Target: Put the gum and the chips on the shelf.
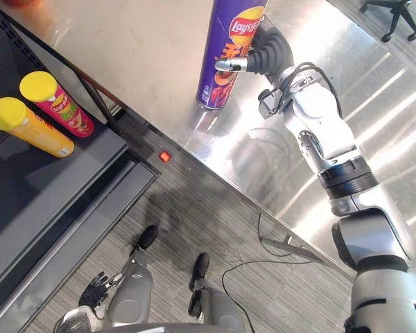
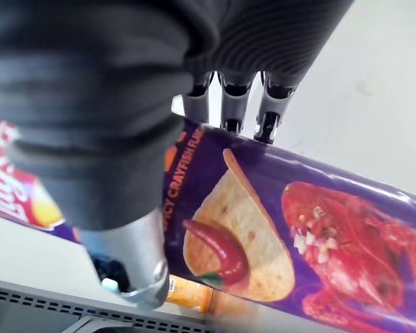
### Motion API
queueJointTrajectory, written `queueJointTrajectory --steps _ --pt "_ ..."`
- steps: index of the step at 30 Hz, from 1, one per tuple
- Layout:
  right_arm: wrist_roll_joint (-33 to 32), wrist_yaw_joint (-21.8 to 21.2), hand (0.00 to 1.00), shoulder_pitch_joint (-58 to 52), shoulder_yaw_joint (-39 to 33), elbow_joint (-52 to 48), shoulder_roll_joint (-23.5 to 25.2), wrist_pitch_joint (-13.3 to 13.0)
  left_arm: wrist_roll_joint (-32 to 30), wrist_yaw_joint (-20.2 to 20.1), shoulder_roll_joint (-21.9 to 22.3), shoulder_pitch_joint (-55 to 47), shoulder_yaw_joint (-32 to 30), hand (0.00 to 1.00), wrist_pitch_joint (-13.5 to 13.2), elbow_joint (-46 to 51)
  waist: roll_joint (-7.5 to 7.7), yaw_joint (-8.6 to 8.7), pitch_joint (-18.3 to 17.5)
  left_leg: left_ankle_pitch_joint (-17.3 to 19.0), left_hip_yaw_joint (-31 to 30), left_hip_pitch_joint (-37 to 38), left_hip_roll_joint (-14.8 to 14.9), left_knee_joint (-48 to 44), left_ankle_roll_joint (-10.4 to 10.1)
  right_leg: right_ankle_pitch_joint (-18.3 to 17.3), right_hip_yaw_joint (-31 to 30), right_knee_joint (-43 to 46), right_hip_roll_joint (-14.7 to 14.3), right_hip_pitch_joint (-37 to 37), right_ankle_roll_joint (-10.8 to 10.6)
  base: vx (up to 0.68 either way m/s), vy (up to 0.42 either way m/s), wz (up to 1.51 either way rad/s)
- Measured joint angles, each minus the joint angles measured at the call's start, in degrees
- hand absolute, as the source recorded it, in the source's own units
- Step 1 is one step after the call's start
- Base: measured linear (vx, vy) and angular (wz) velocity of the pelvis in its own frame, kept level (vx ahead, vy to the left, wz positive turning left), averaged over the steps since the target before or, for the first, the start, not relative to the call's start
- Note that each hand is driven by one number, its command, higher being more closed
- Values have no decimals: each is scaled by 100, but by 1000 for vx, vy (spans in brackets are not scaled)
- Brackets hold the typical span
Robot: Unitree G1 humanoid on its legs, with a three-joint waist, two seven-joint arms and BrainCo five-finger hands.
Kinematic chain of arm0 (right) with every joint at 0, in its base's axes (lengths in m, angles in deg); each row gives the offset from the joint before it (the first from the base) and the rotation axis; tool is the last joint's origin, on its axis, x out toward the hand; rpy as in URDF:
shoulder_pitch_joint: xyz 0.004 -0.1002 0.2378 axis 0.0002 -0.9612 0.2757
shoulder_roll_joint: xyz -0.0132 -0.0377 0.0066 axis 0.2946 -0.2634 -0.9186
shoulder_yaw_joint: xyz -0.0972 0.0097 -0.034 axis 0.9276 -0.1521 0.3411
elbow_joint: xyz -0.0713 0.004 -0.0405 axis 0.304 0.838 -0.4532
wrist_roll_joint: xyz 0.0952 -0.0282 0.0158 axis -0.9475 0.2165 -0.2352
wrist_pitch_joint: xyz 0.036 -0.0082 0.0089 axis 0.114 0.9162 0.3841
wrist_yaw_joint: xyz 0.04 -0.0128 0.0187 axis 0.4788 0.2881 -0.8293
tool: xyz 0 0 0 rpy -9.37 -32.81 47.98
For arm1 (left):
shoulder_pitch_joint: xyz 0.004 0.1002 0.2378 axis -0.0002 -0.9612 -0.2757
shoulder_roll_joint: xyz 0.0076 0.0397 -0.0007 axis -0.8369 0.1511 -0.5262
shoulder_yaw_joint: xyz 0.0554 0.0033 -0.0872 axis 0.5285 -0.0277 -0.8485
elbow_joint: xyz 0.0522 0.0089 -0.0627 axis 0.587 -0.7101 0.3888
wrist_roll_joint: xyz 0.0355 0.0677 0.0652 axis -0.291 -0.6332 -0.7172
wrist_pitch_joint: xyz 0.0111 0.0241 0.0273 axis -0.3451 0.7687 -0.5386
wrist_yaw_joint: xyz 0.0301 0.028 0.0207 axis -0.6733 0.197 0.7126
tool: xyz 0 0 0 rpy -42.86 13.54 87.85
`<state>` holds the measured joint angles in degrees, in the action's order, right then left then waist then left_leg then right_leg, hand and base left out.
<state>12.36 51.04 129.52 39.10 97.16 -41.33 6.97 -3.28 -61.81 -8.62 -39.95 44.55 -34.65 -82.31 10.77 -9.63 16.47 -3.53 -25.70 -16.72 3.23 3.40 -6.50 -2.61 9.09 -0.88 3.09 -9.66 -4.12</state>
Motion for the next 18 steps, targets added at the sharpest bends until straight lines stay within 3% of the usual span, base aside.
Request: queueJointTrajectory --steps 6,15,18 --pt "71 7 100 -6 19 -113 0 11 -3 4 4 -1 -33 0 7 -4 0 12 -1 2 23 130 23 -2 -3 16 -25 1 -18 110 7 2 0 -1" --pt "155 64 100 -2 -650 -642 1 -164 -13 11 82 -17 -286 0 35 6 16 4 -12 22 217 389 37 -2 -2 60 -205 10 -11 283 -14 23 9 -9" --pt "13 102 100 1 -655 -744 1 -205 -15 14 89 -38 -396 0 36 0 9 4 -16 244 311 494 30 -296 5 53 -288 232 -10 343 -17 8 28 -21"
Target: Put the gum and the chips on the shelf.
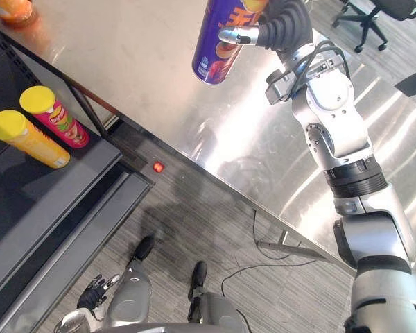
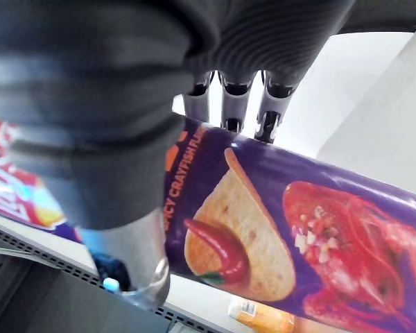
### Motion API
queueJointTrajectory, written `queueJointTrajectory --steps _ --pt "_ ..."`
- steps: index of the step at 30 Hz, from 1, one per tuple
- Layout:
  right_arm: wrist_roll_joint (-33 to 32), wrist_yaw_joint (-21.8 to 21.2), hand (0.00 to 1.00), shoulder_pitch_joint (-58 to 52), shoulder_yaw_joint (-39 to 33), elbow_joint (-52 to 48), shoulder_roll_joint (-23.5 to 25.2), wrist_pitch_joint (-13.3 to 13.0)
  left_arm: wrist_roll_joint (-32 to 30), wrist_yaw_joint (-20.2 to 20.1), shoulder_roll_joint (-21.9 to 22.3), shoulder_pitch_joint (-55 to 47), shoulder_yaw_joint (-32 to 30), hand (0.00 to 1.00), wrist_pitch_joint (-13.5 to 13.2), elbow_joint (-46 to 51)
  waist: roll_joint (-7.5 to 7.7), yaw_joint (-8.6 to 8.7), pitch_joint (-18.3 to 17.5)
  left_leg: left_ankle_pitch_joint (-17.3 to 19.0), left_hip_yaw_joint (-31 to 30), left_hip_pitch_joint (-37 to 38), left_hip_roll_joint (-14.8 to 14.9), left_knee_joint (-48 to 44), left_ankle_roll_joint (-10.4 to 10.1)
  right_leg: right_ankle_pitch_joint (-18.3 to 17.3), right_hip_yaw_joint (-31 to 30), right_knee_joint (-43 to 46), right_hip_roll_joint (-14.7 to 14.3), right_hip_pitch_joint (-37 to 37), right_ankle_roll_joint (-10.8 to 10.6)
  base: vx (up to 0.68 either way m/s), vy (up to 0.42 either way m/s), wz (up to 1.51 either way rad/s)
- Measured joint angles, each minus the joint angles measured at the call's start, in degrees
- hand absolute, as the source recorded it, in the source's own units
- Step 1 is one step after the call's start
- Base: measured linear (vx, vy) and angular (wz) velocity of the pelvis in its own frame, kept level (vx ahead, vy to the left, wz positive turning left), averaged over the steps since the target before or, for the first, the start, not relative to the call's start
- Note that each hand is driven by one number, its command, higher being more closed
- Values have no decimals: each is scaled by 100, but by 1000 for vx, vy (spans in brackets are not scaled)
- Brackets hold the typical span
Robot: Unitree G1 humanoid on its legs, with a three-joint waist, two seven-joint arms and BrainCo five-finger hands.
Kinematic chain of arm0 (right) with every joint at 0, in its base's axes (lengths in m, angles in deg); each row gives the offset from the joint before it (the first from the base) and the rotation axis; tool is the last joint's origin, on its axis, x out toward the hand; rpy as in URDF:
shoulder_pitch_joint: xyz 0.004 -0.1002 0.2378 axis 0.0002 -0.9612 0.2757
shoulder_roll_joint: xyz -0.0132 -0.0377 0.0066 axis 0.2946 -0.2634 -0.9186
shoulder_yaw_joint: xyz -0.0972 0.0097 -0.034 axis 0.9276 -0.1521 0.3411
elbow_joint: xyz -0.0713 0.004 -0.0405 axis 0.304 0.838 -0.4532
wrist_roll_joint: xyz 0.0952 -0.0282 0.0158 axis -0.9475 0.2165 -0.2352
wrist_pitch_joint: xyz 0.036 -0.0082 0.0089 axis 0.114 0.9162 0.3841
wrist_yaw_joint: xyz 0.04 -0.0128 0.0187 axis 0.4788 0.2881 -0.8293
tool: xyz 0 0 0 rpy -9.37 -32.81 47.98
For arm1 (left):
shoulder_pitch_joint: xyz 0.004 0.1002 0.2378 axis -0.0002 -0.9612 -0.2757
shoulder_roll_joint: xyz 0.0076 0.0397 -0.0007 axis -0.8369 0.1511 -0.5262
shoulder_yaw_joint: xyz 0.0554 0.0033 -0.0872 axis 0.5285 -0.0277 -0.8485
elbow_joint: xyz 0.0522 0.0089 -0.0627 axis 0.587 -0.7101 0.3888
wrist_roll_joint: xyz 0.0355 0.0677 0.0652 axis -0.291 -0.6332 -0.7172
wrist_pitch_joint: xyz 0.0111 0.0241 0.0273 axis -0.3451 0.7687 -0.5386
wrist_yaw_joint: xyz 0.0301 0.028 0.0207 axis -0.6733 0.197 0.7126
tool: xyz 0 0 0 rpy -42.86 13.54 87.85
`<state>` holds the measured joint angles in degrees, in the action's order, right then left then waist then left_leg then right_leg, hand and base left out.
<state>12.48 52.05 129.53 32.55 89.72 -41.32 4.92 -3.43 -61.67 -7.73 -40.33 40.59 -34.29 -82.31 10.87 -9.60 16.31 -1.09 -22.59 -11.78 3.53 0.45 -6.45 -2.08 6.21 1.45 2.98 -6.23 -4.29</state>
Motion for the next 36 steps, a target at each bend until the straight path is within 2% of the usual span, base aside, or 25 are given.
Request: queueJointTrajectory --steps 1,3,5,6,7,8,10,11,12,14,15,16,19,21,23,26,28,29,30,31,32,33,34,35,36 --pt "-30 -3 100 0 -2 -19 0 0 -5 1 2 -5 -35 0 1 -6 -1 10 0 93 -2 -1 -8 -120 7 -14 0 94 3 4 15 8 39 -7" --pt "-55 -43 100 -85 -43 -194 -57 1 -13 -1 16 -24 -104 0 10 -19 -23 100 -6 404 -167 -18 -108 -575 52 -307 -84 766 8 -63 19 25 29 34" --pt "-87 -171 100 -657 -337 -771 -339 -6 -70 -13 10 -59 -98 0 11 -49 -164 313 -76 557 -639 -16 -193 -864 63 -508 -775 1842 -141 -308 17 48 20 102" --pt "-108 -271 100 -1049 -500 -1087 -489 -14 -92 -21 16 -120 -95 0 8 -61 -185 372 -181 566 -873 -7 -221 -899 61 -590 -1493 2396 -270 -456 18 36 -24 103" --pt "-184 -346 100 -1202 -529 -1185 -524 -13 -99 -26 -5 -164 -98 0 3 -62 -200 432 -237 564 -989 -5 -260 -917 62 -653 -1814 2611 -346 -517 19 32 -124 104" --pt "-272 -440 100 -1446 -526 -1323 -521 -11 -100 -28 -31 -229 -102 0 4 -74 -199 465 -337 562 -1162 -5 -337 -944 62 -848 -2335 3021 -483 -607 136 8 -171 72" --pt "-339 -671 100 -1806 -403 -1491 -517 61 -96 -26 -51 -233 -91 0 1 -73 -214 466 -441 572 -1523 -42 -461 -1025 -18 -1206 -2948 3222 -656 -639 317 -48 -326 92" --pt "-373 -755 100 -1930 -385 -1557 -518 117 -96 -31 -45 -228 -77 0 -1 -70 -230 478 -478 591 -1654 -98 -490 -1081 -69 -1234 -3038 3091 -687 -618 288 -104 -396 136" --pt "-460 -876 100 -2244 -383 -1702 -521 177 -95 -41 -51 -195 -32 0 0 -60 -298 547 -540 593 -2000 -190 -561 -1126 -186 -1432 -3034 2744 -708 -408 189 -86 -321 130" --pt "-525 -1054 100 -2493 -232 -1843 -524 322 -101 -64 -79 -186 19 0 -8 -60 -337 533 -554 546 -2344 -236 -610 -1034 -270 -1855 -2672 2399 -593 -216 142 -99 -301 115" --pt "-531 -1152 100 -2728 -143 -1985 -558 394 -109 -64 -12 -185 44 0 4 -151 -512 548 -564 497 -2582 -271 -543 -1021 -269 -1881 -2353 2493 -665 -220 195 -149 -273 102" --pt "-539 -1259 100 -2928 26 -2143 -622 477 -111 -70 29 -277 128 0 3 -202 -588 530 -609 401 -2611 -238 -450 -931 -283 -1940 -2127 2636 -733 -228 300 -150 -256 99" --pt "-728 -1542 100 -3228 239 -2698 -886 524 -108 -79 131 -439 128 0 10 -219 -635 494 -646 151 -2503 -211 -395 -802 -179 -2020 -1689 2696 -731 -158 492 -114 -165 75" --pt "-921 -1664 100 -3319 240 -2979 -938 515 -105 -81 147 -558 107 0 17 -250 -640 484 -724 222 -2151 -324 -482 -1096 -217 -2050 -1492 2672 -694 -122 570 -38 -38 58" --pt "-936 -1673 100 -3319 242 -3103 -932 497 -105 -88 193 -720 30 0 21 -256 -661 422 -742 310 -2001 -319 -487 -1141 -250 -2064 -1466 2679 -710 -59 580 19 27 19" --pt "-942 -1637 100 -3320 241 -3125 -873 494 -92 -105 228 -794 -134 0 109 -302 -640 345 -776 310 -2036 -317 -595 -1107 -253 -2061 -1431 2712 -675 -23 476 50 56 17" --pt "-942 -1595 100 -3340 241 -3137 -824 494 -82 -124 240 -783 -224 0 120 -300 -641 306 -777 241 -2060 -298 -680 -1067 -169 -2101 -1307 2749 -585 45 433 38 66 33" --pt "-942 -1586 100 -3373 228 -3161 -829 492 -82 -124 247 -781 -246 0 120 -298 -641 317 -777 161 -2038 -296 -754 -1041 -46 -2150 -1215 2792 -516 66 426 29 45 64" --pt "-941 -1562 100 -3509 179 -3192 -824 489 -82 -120 257 -762 -313 0 127 -303 -607 379 -770 116 -1597 -351 -809 -987 736 -2193 -1022 2819 -331 124 422 16 36 78" --pt "-936 -1551 100 -3580 152 -3196 -832 490 -81 -115 260 -761 -337 0 130 -299 -629 448 -774 130 -1099 -433 -702 -940 1296 -2178 -911 2750 -303 178 417 -27 -17 95" --pt "-925 -1544 100 -3686 72 -3198 -845 490 -82 -97 239 -737 -341 0 127 -297 -670 510 -777 472 -269 -520 -362 -747 1547 -2048 -805 2558 -303 293 437 -59 -6 103" --pt "-913 -1530 100 -3756 -128 -3177 -880 489 -83 -67 200 -551 -356 0 131 -360 -575 618 -752 680 822 -829 -89 -1218 1271 -1925 -543 2350 -111 342 442 -82 -4 118" --pt "-908 -1471 100 -3870 -418 -3141 -857 486 -84 -57 195 -410 -441 0 146 -495 -583 668 -770 490 1595 -1159 84 -2322 1264 -1907 -299 2373 30 353 450 -63 32 92" --pt "-907 -1444 100 -3914 -513 -3107 -836 479 -83 -52 204 -398 -468 0 151 -523 -577 685 -781 471 1883 -1190 171 -2762 1314 -1907 -215 2404 82 353 450 -47 23 65" --pt "-902 -1424 100 -4049 -691 -3074 -833 460 -84 -46 230 -396 -465 0 154 -511 -525 736 -832 586 2333 -1138 390 -3435 1347 -1907 -94 2425 143 345 449 -1 59 53"
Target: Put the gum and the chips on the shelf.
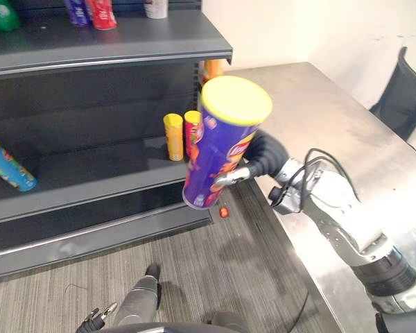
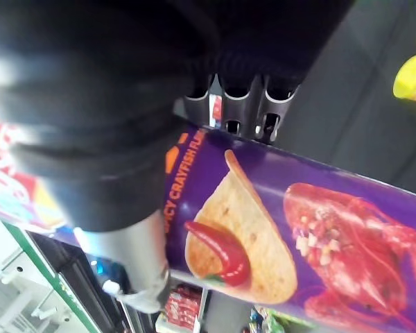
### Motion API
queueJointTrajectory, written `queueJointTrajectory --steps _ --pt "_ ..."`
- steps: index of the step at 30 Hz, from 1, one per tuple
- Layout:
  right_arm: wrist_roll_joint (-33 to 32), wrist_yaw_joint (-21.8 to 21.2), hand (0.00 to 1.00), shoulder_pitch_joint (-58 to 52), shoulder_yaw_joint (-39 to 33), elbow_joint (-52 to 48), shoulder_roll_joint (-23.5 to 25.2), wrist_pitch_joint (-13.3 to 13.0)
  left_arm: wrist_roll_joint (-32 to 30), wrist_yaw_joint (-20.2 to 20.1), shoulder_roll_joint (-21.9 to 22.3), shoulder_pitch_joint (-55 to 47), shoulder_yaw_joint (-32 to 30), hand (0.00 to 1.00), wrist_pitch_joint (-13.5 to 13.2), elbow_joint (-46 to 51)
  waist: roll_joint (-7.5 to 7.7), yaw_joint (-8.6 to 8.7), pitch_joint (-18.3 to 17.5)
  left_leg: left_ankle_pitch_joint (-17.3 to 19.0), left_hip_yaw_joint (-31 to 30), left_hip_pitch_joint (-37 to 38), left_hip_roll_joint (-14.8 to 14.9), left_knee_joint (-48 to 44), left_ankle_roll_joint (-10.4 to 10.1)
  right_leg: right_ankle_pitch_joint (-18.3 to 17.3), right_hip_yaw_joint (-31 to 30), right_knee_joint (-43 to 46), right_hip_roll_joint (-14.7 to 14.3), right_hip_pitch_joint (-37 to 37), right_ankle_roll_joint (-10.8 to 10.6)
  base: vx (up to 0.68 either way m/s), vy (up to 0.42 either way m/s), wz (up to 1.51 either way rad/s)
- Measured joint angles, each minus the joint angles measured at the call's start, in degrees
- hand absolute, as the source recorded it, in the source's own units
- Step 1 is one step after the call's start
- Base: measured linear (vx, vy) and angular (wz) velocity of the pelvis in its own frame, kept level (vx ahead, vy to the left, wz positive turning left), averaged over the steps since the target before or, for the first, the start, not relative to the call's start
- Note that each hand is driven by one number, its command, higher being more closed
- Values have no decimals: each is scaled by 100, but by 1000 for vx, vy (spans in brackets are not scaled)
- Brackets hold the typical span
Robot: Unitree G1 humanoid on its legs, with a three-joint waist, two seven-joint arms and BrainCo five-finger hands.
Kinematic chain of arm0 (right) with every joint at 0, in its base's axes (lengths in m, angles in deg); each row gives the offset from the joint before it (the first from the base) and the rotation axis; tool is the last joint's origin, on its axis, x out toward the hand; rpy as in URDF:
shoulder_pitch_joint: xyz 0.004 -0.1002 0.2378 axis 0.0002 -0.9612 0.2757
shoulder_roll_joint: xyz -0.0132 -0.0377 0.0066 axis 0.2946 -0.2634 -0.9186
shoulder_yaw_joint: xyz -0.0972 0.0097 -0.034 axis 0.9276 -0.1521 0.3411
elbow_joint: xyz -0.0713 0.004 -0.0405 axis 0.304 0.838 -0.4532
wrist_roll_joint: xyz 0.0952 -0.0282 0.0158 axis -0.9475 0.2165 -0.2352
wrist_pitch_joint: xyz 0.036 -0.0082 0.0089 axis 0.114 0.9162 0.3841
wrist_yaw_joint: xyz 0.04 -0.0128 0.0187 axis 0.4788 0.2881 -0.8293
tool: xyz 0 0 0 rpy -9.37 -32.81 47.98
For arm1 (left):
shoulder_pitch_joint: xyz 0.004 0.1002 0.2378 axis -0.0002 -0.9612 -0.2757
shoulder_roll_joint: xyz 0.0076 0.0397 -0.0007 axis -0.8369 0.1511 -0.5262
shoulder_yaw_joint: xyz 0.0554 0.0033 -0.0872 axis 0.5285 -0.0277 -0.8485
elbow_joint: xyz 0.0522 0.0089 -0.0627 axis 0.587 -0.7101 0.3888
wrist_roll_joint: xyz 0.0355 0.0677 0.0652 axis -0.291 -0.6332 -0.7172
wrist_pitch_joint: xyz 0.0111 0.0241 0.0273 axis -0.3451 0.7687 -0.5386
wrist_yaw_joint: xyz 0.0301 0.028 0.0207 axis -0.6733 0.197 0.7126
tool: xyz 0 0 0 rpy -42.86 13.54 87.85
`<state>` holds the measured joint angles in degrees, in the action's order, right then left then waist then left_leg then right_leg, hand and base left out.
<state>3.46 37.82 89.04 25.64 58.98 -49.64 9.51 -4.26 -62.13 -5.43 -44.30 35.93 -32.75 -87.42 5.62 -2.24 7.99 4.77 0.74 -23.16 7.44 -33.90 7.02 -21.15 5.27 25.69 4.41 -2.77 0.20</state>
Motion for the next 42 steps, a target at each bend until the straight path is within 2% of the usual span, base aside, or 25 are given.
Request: queueJointTrajectory --steps 1,2,3,4,5,6,7,9,12,19,22,24,25,30,36,39,42 --pt "3 27 100 -252 -199 1 47 -31 -1 -2 13 -59 12 0 17 0 -87 48 -138 254 471 169 260 -267 58 -1 188 23 22 2 -9 16 81 66" --pt "3 56 100 -403 -300 3 68 -53 -27 -5 22 -33 41 0 25 15 -133 118 -175 306 763 268 301 -21 11 1 291 52 16 4 -22 31 69 85" --pt "9 85 100 -578 -370 29 124 -62 -26 -13 -56 -41 93 0 42 24 -41 206 -180 195 986 383 166 306 -34 -12 407 33 61 -6 -35 -6 50 126" --pt "42 86 100 -738 -404 92 123 -35 -26 -14 -133 -48 173 0 41 47 47 352 -262 -174 915 536 -203 1219 -234 -19 428 -435 204 43 -34 -3 105 170" --pt "41 74 100 -942 -581 180 159 -36 -29 -5 -104 42 179 0 61 26 -9 465 -396 -148 1299 859 -226 1982 -260 312 883 -923 364 236 -267 6 144 161" --pt "41 76 100 -1014 -687 263 292 -35 -52 -13 -98 58 183 0 63 11 -54 477 -414 -59 1564 890 -154 1986 -381 369 1035 -1032 362 296 -301 65 157 159" --pt "42 118 100 -1081 -827 539 678 11 -204 -16 -94 13 231 0 93 -28 -105 498 -405 -373 1728 1030 -210 2351 -676 433 1288 -1138 404 444 -360 45 116 102" --pt "44 168 100 -1103 -827 742 823 63 -271 -36 -147 -1 532 0 109 -76 -96 385 -417 -663 1611 1291 -444 2871 -610 537 1311 -1283 470 580 -362 23 121 68" --pt "43 149 100 -1039 -817 792 1024 62 -463 -83 -256 -37 718 0 140 -189 -82 346 -424 -903 1505 1470 -572 3317 -581 652 1223 -1370 462 619 -322 -20 93 26" --pt "46 198 100 -768 -394 1156 1052 63 -478 -94 -300 -53 808 0 186 -199 -126 366 -436 -1355 1588 1690 -575 3951 -582 728 941 -1498 361 490 -410 -70 30 -13" --pt "47 217 100 -724 -382 1177 1059 62 -477 -91 -271 -86 818 0 187 -199 -215 367 -464 -1371 1598 1697 -543 3976 -601 730 871 -1479 328 466 -412 -73 8 -8" --pt "126 262 100 -628 -382 1176 1151 50 -476 -83 -258 -114 823 0 187 -198 -328 369 -500 -1387 1612 1672 -517 3979 -618 743 815 -1485 305 418 -391 -34 17 -10" --pt "496 664 100 -463 -380 1579 1405 23 -470 -17 -263 -147 934 0 184 -181 -425 365 -203 -1352 1401 1646 -591 3966 -689 954 819 -1880 328 530 -568 0 0 0" --pt "496 664 100 -451 -380 1630 1405 20 -469 -17 -263 -151 933 0 184 -182 -426 361 -203 -1353 1400 1646 -593 3966 -687 955 816 -1878 327 530 -569 0 0 0" --pt "497 880 100 157 -383 2962 1485 26 -442 -13 -262 -244 911 0 184 -184 -445 319 -172 -1356 1369 1648 -598 3943 -685 998 694 -1880 313 486 -577 1 -1 -6" --pt "505 1006 100 475 -396 3440 1490 26 -371 -9 -256 -267 801 0 185 -179 -455 298 -12 -1356 1150 1662 -643 3942 -687 1027 622 -1879 287 470 -573 4 2 -11" --pt "647 1150 100 749 -409 3778 1521 27 -355 1 -246 -261 797 0 185 -174 -458 184 100 -1353 759 1654 -664 3945 -693 1056 487 -1866 286 398 -571 5 -3 -16"
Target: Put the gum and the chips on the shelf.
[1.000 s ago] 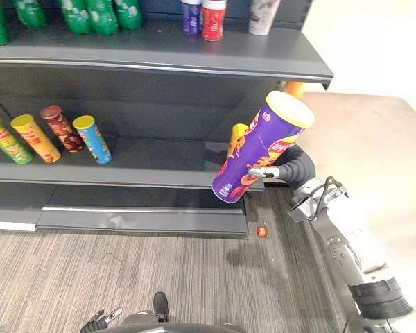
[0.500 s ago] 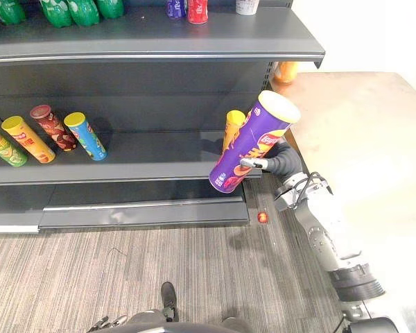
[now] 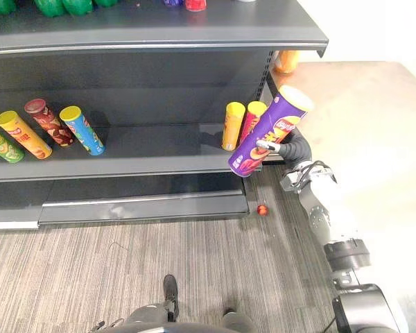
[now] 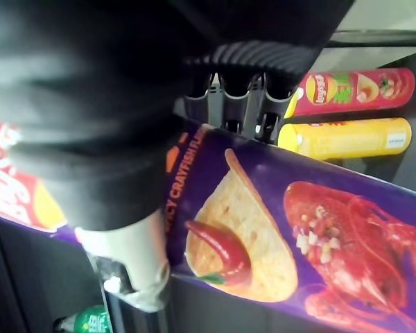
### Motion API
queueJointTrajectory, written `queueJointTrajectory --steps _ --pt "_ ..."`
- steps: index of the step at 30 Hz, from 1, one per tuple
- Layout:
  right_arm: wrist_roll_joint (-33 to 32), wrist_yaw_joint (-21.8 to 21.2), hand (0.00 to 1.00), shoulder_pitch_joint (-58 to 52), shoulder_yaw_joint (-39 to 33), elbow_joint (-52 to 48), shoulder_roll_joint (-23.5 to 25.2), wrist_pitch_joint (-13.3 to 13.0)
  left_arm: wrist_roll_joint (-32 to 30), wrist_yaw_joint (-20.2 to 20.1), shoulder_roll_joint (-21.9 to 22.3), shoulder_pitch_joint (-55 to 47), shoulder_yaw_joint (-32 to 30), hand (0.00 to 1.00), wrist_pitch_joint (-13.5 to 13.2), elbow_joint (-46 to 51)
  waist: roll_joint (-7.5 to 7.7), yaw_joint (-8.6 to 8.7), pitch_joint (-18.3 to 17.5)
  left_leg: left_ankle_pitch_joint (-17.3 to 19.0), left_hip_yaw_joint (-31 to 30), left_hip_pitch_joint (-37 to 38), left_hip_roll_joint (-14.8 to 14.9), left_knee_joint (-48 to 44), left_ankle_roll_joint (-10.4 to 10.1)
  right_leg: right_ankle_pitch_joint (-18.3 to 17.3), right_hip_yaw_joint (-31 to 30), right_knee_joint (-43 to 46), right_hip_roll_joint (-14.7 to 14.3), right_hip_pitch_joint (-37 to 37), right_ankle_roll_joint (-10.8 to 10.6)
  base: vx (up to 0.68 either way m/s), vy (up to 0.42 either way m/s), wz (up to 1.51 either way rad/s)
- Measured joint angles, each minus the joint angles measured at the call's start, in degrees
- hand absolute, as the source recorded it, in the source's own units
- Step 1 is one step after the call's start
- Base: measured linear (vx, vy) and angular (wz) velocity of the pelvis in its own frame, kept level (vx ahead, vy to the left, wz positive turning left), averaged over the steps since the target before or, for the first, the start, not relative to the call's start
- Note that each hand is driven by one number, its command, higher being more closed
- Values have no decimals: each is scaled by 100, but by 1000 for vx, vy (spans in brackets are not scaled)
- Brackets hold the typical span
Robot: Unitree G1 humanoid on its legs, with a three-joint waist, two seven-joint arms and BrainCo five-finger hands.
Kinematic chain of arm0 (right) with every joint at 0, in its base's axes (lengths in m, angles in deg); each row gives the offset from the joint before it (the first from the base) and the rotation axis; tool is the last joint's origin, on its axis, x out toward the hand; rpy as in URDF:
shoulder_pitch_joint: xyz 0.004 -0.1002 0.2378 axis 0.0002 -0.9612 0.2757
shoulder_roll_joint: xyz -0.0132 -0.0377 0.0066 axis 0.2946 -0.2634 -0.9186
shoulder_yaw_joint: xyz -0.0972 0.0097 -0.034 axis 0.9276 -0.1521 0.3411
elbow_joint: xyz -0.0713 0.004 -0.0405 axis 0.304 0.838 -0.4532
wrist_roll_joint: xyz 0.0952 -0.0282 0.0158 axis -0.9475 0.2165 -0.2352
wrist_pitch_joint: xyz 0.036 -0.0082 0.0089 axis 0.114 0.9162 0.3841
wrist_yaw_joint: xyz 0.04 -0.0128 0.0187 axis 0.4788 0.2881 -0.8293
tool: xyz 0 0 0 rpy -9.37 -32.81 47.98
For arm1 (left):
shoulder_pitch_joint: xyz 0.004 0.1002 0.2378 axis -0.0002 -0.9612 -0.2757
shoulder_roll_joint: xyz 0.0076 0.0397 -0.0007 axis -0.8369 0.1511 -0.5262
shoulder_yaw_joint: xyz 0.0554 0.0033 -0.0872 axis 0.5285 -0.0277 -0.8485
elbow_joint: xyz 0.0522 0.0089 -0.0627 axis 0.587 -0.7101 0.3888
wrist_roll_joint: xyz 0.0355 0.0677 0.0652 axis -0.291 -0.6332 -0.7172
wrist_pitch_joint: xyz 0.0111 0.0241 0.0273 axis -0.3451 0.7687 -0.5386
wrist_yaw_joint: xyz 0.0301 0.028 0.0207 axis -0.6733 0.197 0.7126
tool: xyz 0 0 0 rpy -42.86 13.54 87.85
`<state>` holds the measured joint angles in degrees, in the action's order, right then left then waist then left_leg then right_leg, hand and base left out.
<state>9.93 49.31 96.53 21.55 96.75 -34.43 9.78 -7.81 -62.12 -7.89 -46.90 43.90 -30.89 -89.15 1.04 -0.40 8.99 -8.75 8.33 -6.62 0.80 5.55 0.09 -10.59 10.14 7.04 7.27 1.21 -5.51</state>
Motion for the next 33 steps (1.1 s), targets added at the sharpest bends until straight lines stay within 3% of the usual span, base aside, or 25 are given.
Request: queueJointTrajectory --steps 6,11,15,20,25,33 --pt "245 76 100 433 34 110 114 -1 5 9 11 41 -1 0 -5 64 23 -124 110 2 -148 -24 -24 34 -2 -2 -25 7 -12 2 4 6 0 4" --pt "531 193 100 1119 208 97 153 -13 5 25 16 94 -48 0 -13 247 11 -150 261 -148 -763 -316 14 20 -61 35 -165 21 -177 -133 114 -1 -25 30" --pt "833 380 100 1498 219 16 501 -34 4 37 53 165 -50 0 -5 283 5 -334 355 -229 -939 -453 96 23 -138 2 -314 111 -324 -242 200 -31 -41 18" --pt "1610 843 100 1851 172 -183 1168 -224 3 139 148 330 -50 0 -7 290 -106 -464 470 -313 -1054 -719 230 30 -260 -17 -316 253 -455 -517 232 -70 -45 8" --pt "2843 1375 100 1900 186 -415 2024 -281 2 264 211 495 -49 0 -13 419 -184 -550 655 -382 -1182 -881 302 23 -330 -95 -299 523 -540 -771 304 -31 -37 3" --pt "4374 1883 100 2811 477 -180 2300 -356 36 422 245 789 -20 0 -118 630 -283 -674 956 -523 -1420 -1307 398 -1 -527 -294 -296 1162 -619 -1468 367 -27 -56 1"
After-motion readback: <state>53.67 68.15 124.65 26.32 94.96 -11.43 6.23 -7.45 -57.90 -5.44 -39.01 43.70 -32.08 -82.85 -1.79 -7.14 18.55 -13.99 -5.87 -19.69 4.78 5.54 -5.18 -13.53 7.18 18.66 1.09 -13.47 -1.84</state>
